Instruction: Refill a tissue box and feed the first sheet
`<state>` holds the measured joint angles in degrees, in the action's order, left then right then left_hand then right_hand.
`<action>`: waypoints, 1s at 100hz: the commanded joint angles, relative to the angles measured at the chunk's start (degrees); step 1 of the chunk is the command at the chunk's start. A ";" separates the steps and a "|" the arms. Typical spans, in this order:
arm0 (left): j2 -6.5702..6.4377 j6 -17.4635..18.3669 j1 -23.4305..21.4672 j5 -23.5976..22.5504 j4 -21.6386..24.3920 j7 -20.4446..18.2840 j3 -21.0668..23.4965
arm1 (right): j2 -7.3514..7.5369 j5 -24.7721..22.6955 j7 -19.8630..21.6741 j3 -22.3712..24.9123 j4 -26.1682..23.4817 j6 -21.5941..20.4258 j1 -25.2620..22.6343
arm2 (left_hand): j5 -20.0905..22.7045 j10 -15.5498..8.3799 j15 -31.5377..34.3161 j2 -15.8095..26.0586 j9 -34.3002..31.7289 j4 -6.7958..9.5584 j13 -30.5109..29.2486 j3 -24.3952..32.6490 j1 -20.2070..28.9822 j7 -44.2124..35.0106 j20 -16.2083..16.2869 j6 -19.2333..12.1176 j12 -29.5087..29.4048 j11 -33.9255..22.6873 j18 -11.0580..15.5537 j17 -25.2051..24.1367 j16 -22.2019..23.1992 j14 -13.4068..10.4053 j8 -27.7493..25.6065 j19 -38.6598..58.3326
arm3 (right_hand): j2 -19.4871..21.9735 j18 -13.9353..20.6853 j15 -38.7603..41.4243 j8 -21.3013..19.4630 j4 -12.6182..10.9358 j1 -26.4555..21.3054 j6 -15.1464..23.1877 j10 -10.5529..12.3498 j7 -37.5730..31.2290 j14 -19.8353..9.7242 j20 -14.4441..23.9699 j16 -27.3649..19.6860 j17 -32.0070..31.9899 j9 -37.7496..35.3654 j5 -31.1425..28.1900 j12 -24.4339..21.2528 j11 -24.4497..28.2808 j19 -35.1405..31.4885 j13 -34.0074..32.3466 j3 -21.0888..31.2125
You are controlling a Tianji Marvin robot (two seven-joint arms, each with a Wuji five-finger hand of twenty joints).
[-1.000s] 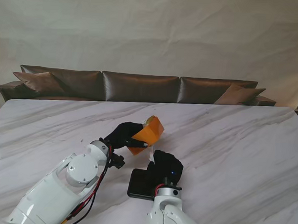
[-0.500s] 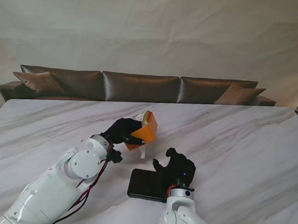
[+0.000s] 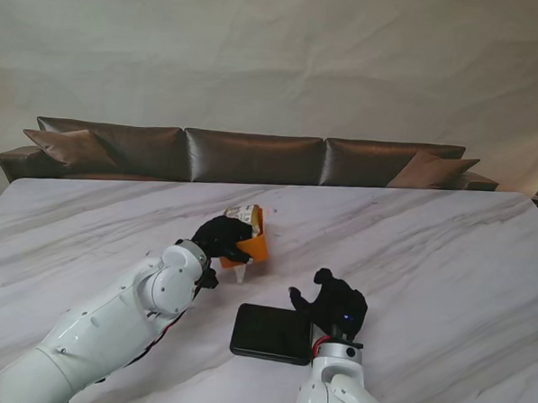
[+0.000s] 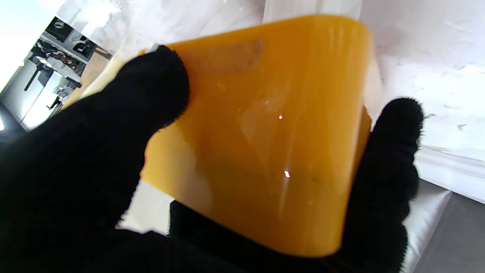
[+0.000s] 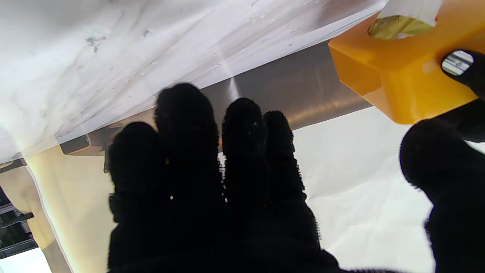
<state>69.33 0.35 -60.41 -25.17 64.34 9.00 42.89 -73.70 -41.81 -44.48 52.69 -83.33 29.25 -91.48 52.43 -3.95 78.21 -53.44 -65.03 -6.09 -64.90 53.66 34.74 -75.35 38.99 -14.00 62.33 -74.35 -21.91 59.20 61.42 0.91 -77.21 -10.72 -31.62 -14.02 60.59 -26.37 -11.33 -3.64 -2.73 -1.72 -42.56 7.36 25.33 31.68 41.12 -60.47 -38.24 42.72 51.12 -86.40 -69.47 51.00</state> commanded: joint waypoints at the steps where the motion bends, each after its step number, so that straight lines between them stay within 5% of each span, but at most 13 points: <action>1: 1.12 0.05 1.00 -0.51 -0.63 -0.39 -0.70 | 0.02 -0.22 0.57 0.06 -0.39 0.12 -0.49 | 4.82 -1.55 7.15 11.18 -4.15 17.96 -7.28 11.57 11.16 -6.91 0.02 -5.70 1.37 -5.03 16.21 -1.18 0.42 -3.48 -2.19 116.25 | 0.95 -1.16 -0.75 0.38 -0.26 0.63 0.20 -0.74 -0.58 1.62 1.19 0.56 -0.50 0.45 0.60 -0.94 0.31 -0.04 -0.21 0.08; 11: 1.70 -0.31 2.34 -0.24 -2.65 -0.38 -2.48 | -0.02 -0.05 0.55 0.16 -0.60 0.12 -0.68 | 3.57 -2.43 3.76 12.10 -2.78 16.68 -6.95 8.89 10.16 -5.90 -0.02 -6.32 1.76 -3.70 16.48 -3.14 1.78 -3.43 -2.03 114.99 | 1.08 -1.22 -0.76 0.42 -0.24 0.47 0.24 -0.96 -0.62 1.71 1.28 0.57 -0.50 0.27 0.39 -0.99 0.33 -0.01 -0.23 -0.11; 34: 2.51 -0.43 3.40 0.75 -4.92 -0.56 -4.76 | -0.01 0.24 0.81 0.20 -0.98 -0.12 -0.85 | -2.11 -3.07 -7.67 10.33 2.42 6.32 -0.20 3.06 4.41 1.47 -1.17 -5.76 -1.39 4.65 14.97 -10.72 3.99 -1.07 2.38 107.61 | 1.17 -1.43 -1.19 0.69 -0.41 -0.01 -0.37 -1.75 -0.55 1.98 1.49 0.40 -0.37 -0.55 -1.12 -1.79 -0.78 0.15 -0.48 -0.35; 53: 2.36 -1.42 3.11 0.45 -4.26 -1.38 -5.42 | -0.13 0.59 0.75 0.13 -1.14 -0.31 -0.79 | -7.51 -1.38 -19.56 3.80 7.18 -0.39 6.28 -0.83 2.32 12.74 -4.32 -3.36 -7.41 17.20 11.68 -15.73 -2.65 3.20 16.52 100.45 | 1.16 -1.67 -2.53 1.15 -0.57 -0.22 -1.19 -2.89 -0.04 2.50 1.43 -0.11 0.00 -1.52 -2.50 -3.75 -3.37 0.44 -1.22 -0.61; 76: 3.24 0.05 3.29 2.59 -5.51 -0.81 -5.88 | -0.32 1.47 1.38 -0.04 -1.55 0.05 -0.87 | -9.67 1.05 -30.01 3.70 9.93 -0.94 12.72 -3.07 5.02 18.99 -3.56 -1.24 -13.72 28.52 10.03 -19.46 -12.74 5.19 37.61 97.46 | 0.90 -2.01 -4.06 1.32 -0.26 -0.94 -1.17 -3.73 -0.01 3.15 1.26 -0.47 0.06 -2.73 -4.88 -6.28 -6.39 0.76 -1.56 -0.90; 100: 1.60 -0.87 1.38 1.67 -0.07 -3.01 -3.83 | -0.32 2.95 2.86 -0.30 -2.75 -0.92 -1.09 | -9.11 2.47 -33.46 8.78 8.89 0.75 12.62 -6.55 4.00 21.48 -4.03 0.19 -19.67 34.52 8.79 -19.38 -17.27 7.39 48.77 97.00 | 3.22 -4.13 -11.14 2.43 0.54 -0.41 -1.69 -5.44 1.85 5.16 -0.44 -2.31 0.57 -9.11 -11.58 -13.08 -14.70 2.93 -2.27 -2.12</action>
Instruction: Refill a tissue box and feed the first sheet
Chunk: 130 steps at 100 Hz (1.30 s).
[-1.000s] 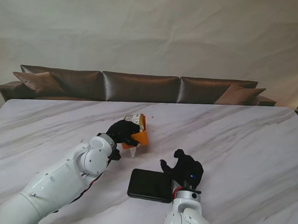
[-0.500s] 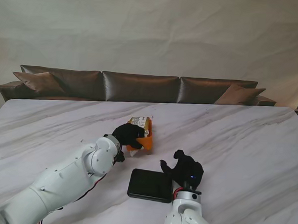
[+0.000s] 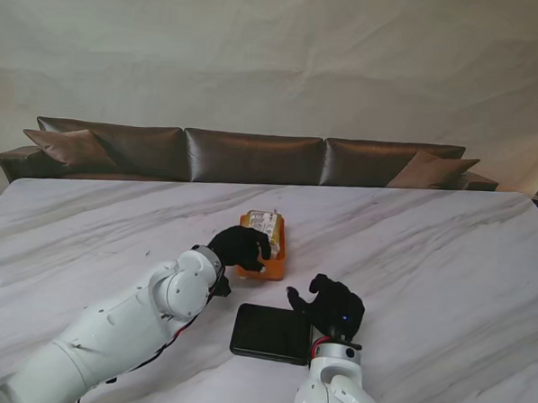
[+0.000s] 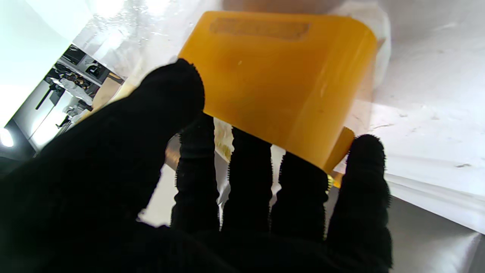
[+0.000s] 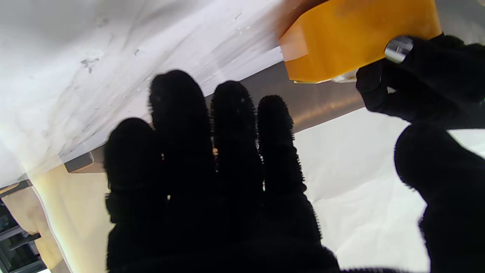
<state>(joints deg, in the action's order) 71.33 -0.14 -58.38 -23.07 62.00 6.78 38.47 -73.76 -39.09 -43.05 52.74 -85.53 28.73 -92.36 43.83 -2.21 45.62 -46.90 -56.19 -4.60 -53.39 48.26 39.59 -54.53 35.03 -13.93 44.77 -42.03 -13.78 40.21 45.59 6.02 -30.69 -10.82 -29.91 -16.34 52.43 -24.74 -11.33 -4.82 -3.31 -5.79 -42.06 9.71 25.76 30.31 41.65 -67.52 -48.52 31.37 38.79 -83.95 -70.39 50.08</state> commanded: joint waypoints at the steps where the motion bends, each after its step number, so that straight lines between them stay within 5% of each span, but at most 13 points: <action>1: -0.45 -0.39 -0.76 -0.46 2.48 -0.82 0.74 | -0.26 0.28 1.49 -0.37 -0.56 -0.40 -0.18 | -0.62 0.80 -1.09 2.90 0.20 -0.62 1.22 -1.31 -1.17 0.87 -0.11 0.19 -2.47 2.44 0.52 -0.52 -1.61 2.40 2.53 96.98 | 1.72 -1.96 -3.59 0.92 0.64 0.96 -1.14 -1.43 1.59 3.01 -1.02 -1.09 -0.02 -2.29 -1.47 -2.09 -2.89 0.71 -1.30 -1.29; 12: -0.97 -0.26 -2.50 -0.20 5.12 -0.83 2.94 | -0.45 1.07 1.96 -0.77 -0.45 -0.37 0.21 | -1.54 2.17 -3.21 11.10 2.15 1.95 2.83 -4.39 -4.42 2.87 0.08 1.53 -8.54 2.50 -2.79 -4.58 -3.81 4.18 4.57 94.55 | 4.76 -3.07 -7.78 1.93 2.08 3.07 -1.82 -2.12 3.49 4.16 -2.09 -1.81 -1.35 -3.39 -2.62 -4.43 -6.42 2.91 0.20 -2.62; 30: -2.03 -1.68 -4.33 0.36 8.54 -3.00 5.17 | -0.63 1.83 2.31 -1.22 -0.45 -0.62 0.60 | -1.20 3.92 -6.08 13.97 3.65 2.79 4.81 -7.06 -4.73 8.40 1.17 3.53 -15.72 5.05 -3.74 -5.82 -6.42 5.14 9.52 94.47 | 7.91 -3.76 -11.24 2.75 4.16 5.42 -1.87 -2.70 4.74 5.25 -2.69 -2.30 -3.78 -3.84 -4.17 -6.02 -9.34 5.23 2.56 -4.01; 44: -1.82 -0.59 -4.71 -0.98 8.11 -0.48 6.08 | -0.73 2.77 2.91 -1.66 -1.11 -1.23 0.55 | -1.59 2.26 -5.94 16.55 4.58 2.99 6.63 -7.92 -5.45 9.10 1.31 3.18 -16.09 4.33 -4.15 -9.72 -6.43 4.72 10.14 92.82 | 9.30 -3.89 -12.12 3.05 4.60 5.89 -2.15 -2.84 5.50 5.55 -2.78 -2.39 -5.00 -3.87 -4.39 -6.33 -9.99 6.03 3.85 -4.35; 61: 0.60 1.37 -2.92 -1.92 3.45 8.69 6.41 | -0.94 4.66 4.86 -3.17 -1.93 -1.76 0.97 | -1.13 1.52 -3.41 17.36 4.89 2.52 9.74 -6.94 -6.57 6.37 3.87 2.14 -14.57 1.97 0.64 -16.85 -4.43 3.82 8.98 92.37 | 12.14 -3.45 -14.71 2.87 5.14 6.23 -1.08 -2.49 5.64 6.53 -3.19 -2.71 -10.30 -3.65 -5.57 -6.28 -10.46 9.22 9.65 -5.62; 87: 4.36 2.62 3.08 -0.15 -7.86 15.43 3.56 | -1.84 6.90 5.59 -5.12 -0.89 -1.74 3.09 | -3.80 1.61 -12.54 21.44 12.89 2.73 23.06 -8.27 -10.92 11.90 3.64 2.44 -18.56 9.00 0.92 -31.60 -9.09 1.70 10.29 81.49 | 13.43 -2.96 -15.25 2.50 5.33 5.80 -0.99 -2.83 5.88 6.56 -2.68 -2.69 -12.16 -4.23 -7.10 -6.34 -11.22 10.72 11.71 -6.75; 102: 6.52 3.78 6.89 2.67 -15.38 15.06 0.99 | -2.01 8.18 7.10 -6.20 -0.06 -2.20 4.47 | -10.54 3.27 -20.96 30.18 23.56 6.59 33.06 -12.16 -17.38 23.10 1.88 5.34 -24.77 16.31 0.75 -38.01 -16.10 1.51 10.23 74.22 | 13.86 -2.85 -15.42 2.21 5.33 5.58 -0.86 -2.78 5.98 6.56 -2.37 -2.78 -12.51 -4.25 -7.55 -6.32 -11.50 11.21 12.07 -7.13; 130: 10.29 8.10 11.99 9.19 -27.25 9.63 -1.94 | -2.59 10.19 7.76 -7.07 1.92 -2.89 6.27 | -17.59 5.04 -24.20 35.67 29.92 7.74 39.05 -23.19 -20.39 29.55 3.65 7.30 -27.07 20.03 1.90 -40.81 -19.91 1.28 12.15 72.88 | 14.10 -2.83 -15.64 1.81 5.28 5.15 -0.94 -2.75 6.17 6.67 -1.96 -2.89 -12.87 -4.49 -8.09 -6.25 -11.66 11.72 12.47 -7.58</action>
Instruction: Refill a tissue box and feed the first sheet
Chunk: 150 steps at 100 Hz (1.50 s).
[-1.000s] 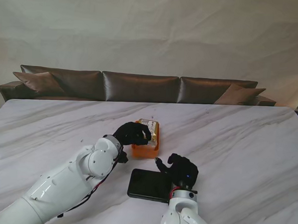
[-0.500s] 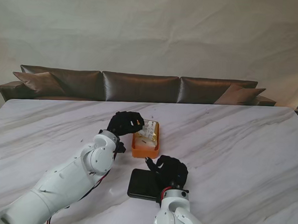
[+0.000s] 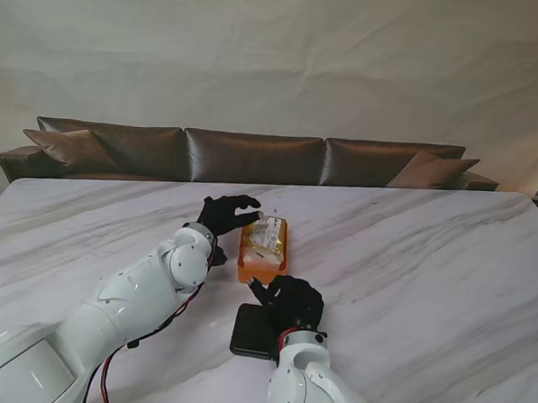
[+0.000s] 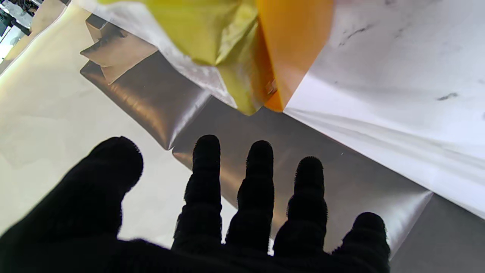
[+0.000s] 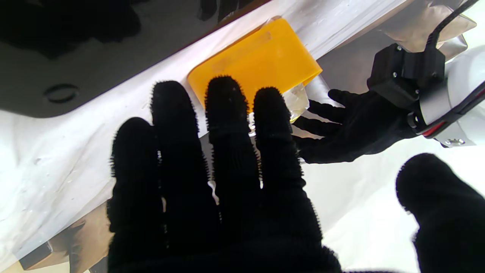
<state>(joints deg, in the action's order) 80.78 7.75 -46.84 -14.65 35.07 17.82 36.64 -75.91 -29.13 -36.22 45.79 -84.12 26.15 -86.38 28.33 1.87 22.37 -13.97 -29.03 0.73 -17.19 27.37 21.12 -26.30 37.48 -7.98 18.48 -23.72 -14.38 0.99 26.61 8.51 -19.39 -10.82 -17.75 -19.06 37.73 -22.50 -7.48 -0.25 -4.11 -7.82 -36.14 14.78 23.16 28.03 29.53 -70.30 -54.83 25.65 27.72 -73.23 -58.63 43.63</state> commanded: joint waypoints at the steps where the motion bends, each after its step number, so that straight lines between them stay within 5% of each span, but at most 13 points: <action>1: 0.93 0.31 0.54 0.91 -0.54 -1.58 -0.16 | -0.45 0.29 0.93 -0.12 0.58 -0.35 0.33 | -2.18 1.05 -1.01 2.87 2.78 2.43 2.90 -2.45 -1.99 1.39 1.24 1.41 -0.80 1.76 2.56 -1.60 -0.96 -1.17 0.88 72.89 | 1.96 -0.10 -0.95 -0.44 1.42 0.56 -0.14 -0.71 0.26 1.60 0.65 -0.61 -0.75 -1.71 -1.78 -0.54 -0.59 1.02 0.73 -1.12; 19: 1.89 1.43 1.89 1.73 -3.64 -3.95 -1.52 | -0.64 1.01 0.88 -0.29 1.56 -1.15 0.94 | -3.20 1.43 -1.13 4.39 2.07 3.46 2.83 -5.87 -1.93 2.50 3.37 1.89 -1.04 2.11 3.61 -0.61 -1.17 -0.77 0.99 74.76 | 1.89 0.04 -1.01 -0.67 1.39 0.21 -0.15 -0.67 0.36 1.60 0.84 -0.63 -1.05 -1.82 -1.96 -0.44 -0.58 1.36 0.90 -1.27; 45: 1.42 0.54 2.27 2.35 -3.70 -7.50 -2.18 | -0.81 1.64 1.21 -0.79 2.81 -2.11 2.22 | -2.50 1.69 2.15 5.39 -5.08 4.44 -1.61 -8.53 -0.68 2.39 6.74 3.32 -0.18 0.12 5.49 2.64 0.92 0.54 0.82 79.82 | 1.73 0.14 -1.05 -0.90 1.32 -0.25 0.05 -0.53 0.52 1.42 1.14 -0.62 -1.15 -1.79 -2.03 -0.36 -0.71 1.64 1.12 -1.35; 92: -4.51 -6.90 -2.87 -0.09 8.26 -11.80 0.26 | -1.57 3.03 2.50 -2.32 8.38 -3.04 7.71 | 2.85 1.66 10.95 4.80 -20.86 4.70 -13.55 -6.29 -0.41 -0.67 9.24 7.73 2.51 -5.98 6.97 14.09 5.94 3.33 1.06 88.61 | 1.42 0.62 -2.09 -0.93 1.22 -0.86 0.95 -0.15 1.20 1.13 1.17 -0.90 -2.40 -0.07 -1.37 -0.71 -1.76 3.03 2.76 -1.43; 150: -8.65 -12.32 -9.73 -1.25 19.77 -15.76 4.19 | -1.40 3.16 4.63 -2.17 14.32 -3.54 13.57 | 4.16 1.69 11.98 4.97 -22.07 4.37 -14.36 -5.27 -0.05 -1.30 8.73 8.06 3.00 -7.10 6.86 16.24 6.85 4.08 0.99 90.08 | 1.21 1.07 -2.27 -1.17 1.18 -1.22 2.44 0.48 1.25 0.72 1.54 -0.73 -3.12 1.65 -0.81 -0.67 -1.64 3.87 3.73 -1.44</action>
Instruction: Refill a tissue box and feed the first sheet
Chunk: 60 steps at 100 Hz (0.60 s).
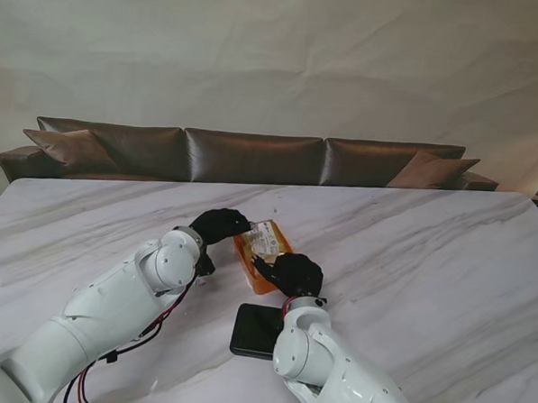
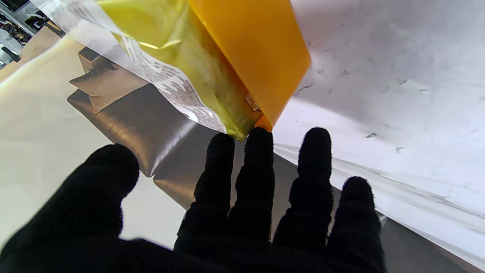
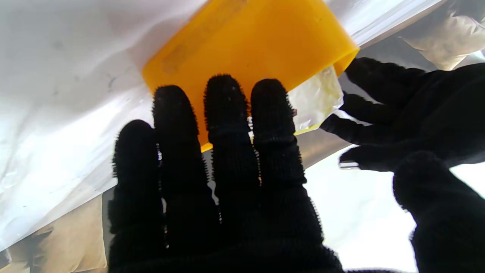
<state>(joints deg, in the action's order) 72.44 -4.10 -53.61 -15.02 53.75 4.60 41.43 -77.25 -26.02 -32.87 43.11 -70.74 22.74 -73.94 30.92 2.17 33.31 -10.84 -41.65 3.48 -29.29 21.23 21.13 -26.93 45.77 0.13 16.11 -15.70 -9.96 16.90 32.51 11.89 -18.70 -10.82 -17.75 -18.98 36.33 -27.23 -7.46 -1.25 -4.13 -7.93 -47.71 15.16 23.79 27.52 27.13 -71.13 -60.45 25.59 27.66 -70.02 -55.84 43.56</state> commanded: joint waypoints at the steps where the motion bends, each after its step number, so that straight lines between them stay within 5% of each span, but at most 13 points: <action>1: -0.42 -0.61 -3.13 -1.01 1.39 -2.61 -0.51 | -0.04 0.05 1.36 0.55 0.98 -0.11 1.20 | 1.56 1.34 1.04 1.90 -9.40 1.62 -2.25 0.88 -0.05 -0.67 0.43 -0.05 5.36 -15.11 2.45 0.37 0.95 0.68 0.30 90.08 | 1.19 1.00 -0.86 3.57 1.17 -0.24 2.52 0.59 12.85 0.37 0.92 -0.21 -0.73 2.50 4.92 -0.60 -1.57 0.68 0.97 -1.38; 60: -5.05 -7.76 -12.89 -4.44 17.63 -8.40 5.35 | 0.66 0.82 4.35 1.89 3.56 0.49 4.09 | 0.44 0.56 1.44 3.21 -7.10 1.41 -1.24 -0.73 1.52 -0.33 -0.55 -0.43 6.29 -16.50 2.18 -0.16 1.44 1.63 0.45 89.81 | 0.75 1.30 -0.87 3.45 1.14 -0.68 3.44 0.84 13.34 -0.19 1.50 -0.05 -1.02 5.21 6.81 -0.62 -1.60 1.01 1.67 -1.31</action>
<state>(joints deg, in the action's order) 67.32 -11.62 -63.45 -19.37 70.65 -0.54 47.82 -76.22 -25.40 -29.83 45.17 -67.49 23.47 -70.51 31.91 7.79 33.93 -10.15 -40.22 3.49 -29.29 21.79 21.83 -26.95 45.77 0.17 15.07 -15.50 -9.92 17.09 33.07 12.81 -18.69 -10.82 -17.75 -18.87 36.33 -27.39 -7.46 -1.84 -8.10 -9.16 -48.16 15.16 24.48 27.51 26.68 -67.57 -59.62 25.47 26.69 -69.13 -54.84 43.56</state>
